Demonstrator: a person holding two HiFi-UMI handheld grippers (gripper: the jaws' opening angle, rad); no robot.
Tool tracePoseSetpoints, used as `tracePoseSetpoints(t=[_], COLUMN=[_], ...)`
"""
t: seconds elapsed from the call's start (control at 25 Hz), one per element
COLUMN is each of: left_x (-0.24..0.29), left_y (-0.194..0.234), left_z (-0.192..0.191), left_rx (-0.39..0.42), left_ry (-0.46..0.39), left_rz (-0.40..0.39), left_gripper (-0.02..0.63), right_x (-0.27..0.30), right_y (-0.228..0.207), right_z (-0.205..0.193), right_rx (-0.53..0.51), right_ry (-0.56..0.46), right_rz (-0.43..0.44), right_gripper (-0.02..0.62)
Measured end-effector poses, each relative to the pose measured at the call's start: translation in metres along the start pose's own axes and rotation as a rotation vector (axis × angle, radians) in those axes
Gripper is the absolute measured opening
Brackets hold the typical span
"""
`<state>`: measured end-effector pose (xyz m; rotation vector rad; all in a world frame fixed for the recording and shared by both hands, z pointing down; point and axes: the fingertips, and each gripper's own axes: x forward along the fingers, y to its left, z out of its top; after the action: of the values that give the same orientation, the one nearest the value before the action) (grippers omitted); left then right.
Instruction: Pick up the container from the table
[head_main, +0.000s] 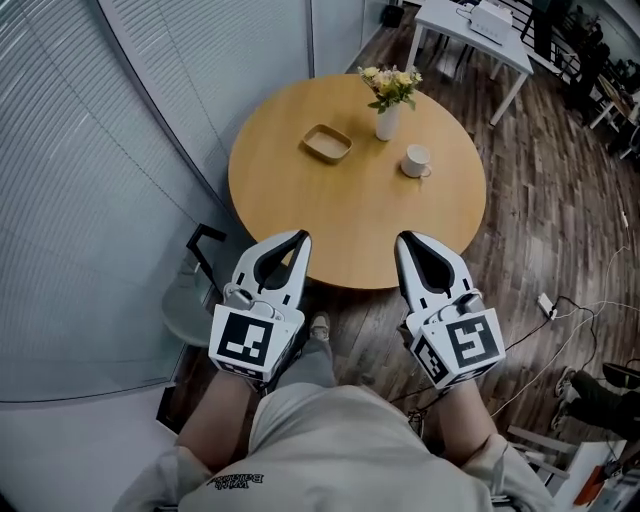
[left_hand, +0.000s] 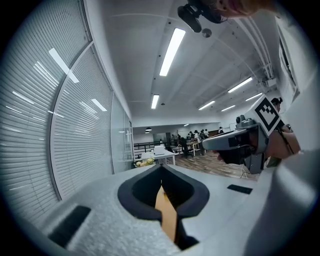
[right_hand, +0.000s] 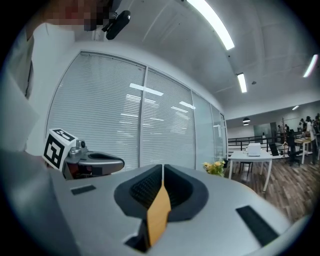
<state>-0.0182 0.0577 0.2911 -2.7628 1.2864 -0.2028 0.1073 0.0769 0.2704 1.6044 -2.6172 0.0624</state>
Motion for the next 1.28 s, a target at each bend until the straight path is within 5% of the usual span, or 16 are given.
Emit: tracePoseSetpoints(t=[0.76, 1.28], left_x=[0.103, 0.122], left_y=[0.118, 0.154], left_z=[-0.020, -0.027], left_rx=[-0.028, -0.065], left_ry=[0.036, 0.025], left_rz=[-0.047, -0.041], left_gripper=[0.020, 0.020], right_x=[0.159, 0.193], right_y=[-0.049, -0.053], right_z=[-0.002, -0.005], right_rx=[0.016, 0.003], right_ry=[0.080, 0.107], right_rz=[-0.029, -0.046], right_gripper=[0.034, 0.034])
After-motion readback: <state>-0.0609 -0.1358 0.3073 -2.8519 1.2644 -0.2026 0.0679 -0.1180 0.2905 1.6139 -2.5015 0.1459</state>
